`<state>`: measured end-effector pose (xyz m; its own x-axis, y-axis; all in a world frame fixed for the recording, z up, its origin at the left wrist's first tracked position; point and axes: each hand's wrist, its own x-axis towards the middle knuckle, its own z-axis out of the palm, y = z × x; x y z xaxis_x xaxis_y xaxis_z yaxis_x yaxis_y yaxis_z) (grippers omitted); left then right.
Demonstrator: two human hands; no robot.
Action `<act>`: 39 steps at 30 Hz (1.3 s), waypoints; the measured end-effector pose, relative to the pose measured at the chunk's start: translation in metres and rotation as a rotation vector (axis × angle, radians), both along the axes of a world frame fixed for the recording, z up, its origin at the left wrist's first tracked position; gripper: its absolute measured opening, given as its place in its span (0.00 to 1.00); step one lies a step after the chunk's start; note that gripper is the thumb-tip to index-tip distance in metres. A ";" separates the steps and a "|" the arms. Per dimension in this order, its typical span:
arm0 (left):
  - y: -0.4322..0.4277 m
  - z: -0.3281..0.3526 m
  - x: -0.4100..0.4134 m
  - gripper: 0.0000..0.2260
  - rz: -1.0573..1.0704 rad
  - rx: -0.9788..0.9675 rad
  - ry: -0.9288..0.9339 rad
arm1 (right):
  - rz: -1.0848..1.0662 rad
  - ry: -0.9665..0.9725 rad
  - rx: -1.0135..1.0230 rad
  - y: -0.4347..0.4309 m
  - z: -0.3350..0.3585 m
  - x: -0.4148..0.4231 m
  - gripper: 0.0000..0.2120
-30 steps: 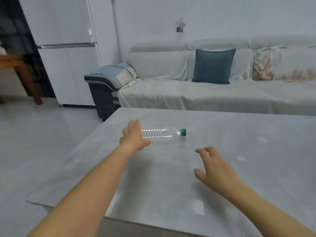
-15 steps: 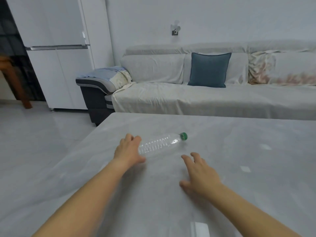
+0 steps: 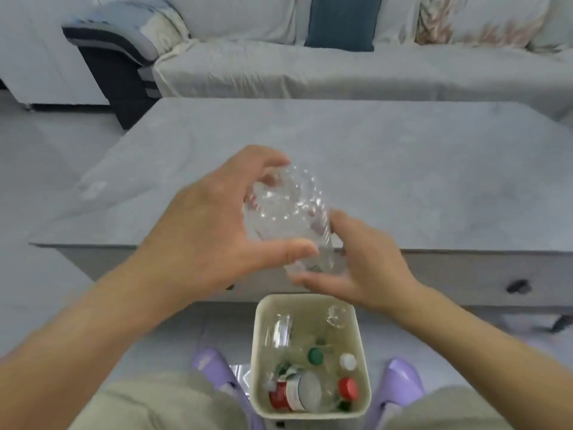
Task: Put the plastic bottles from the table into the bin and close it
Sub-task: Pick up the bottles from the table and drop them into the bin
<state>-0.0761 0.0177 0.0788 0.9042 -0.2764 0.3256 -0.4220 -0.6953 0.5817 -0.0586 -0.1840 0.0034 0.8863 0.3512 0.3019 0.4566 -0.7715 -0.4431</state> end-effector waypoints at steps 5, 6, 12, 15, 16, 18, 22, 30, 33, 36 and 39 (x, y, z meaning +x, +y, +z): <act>-0.029 -0.099 -0.001 0.35 0.041 0.125 0.337 | -0.018 0.402 -0.270 -0.025 -0.086 -0.039 0.33; -0.032 -0.121 0.004 0.35 0.067 0.102 0.357 | -0.049 0.420 -0.286 -0.032 -0.099 -0.043 0.32; -0.051 -0.225 0.003 0.32 0.045 0.171 0.375 | -0.168 0.460 -0.306 -0.069 -0.135 -0.056 0.27; -0.064 -0.260 0.001 0.33 0.041 0.242 0.368 | -0.212 0.472 -0.270 -0.080 -0.147 -0.053 0.26; -0.069 -0.267 0.002 0.31 0.035 0.258 0.346 | -0.221 0.482 -0.260 -0.083 -0.151 -0.052 0.25; -0.076 -0.283 0.006 0.27 -0.005 0.347 0.240 | -0.232 0.499 -0.253 -0.086 -0.159 -0.049 0.25; -0.078 -0.323 0.012 0.28 -0.075 0.615 0.241 | -0.233 0.544 -0.272 -0.091 -0.170 -0.040 0.25; -0.065 -0.338 0.030 0.25 -0.152 0.655 0.549 | -0.191 0.638 -0.366 -0.093 -0.179 -0.018 0.26; -0.050 -0.333 0.029 0.27 -0.099 0.474 0.523 | -0.203 0.667 -0.401 -0.101 -0.167 -0.014 0.24; -0.048 -0.330 -0.004 0.31 -0.009 0.333 0.409 | -0.207 0.671 -0.457 -0.107 -0.152 -0.018 0.22; -0.054 -0.331 -0.040 0.32 0.015 0.309 0.425 | -0.088 0.728 -0.537 -0.091 -0.154 -0.040 0.20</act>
<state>-0.1162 -0.0368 -0.2522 0.9435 -0.2871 -0.1655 -0.1817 -0.8659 0.4661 -0.0986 -0.2746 -0.1508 0.8239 0.2054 -0.5282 0.1344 -0.9762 -0.1700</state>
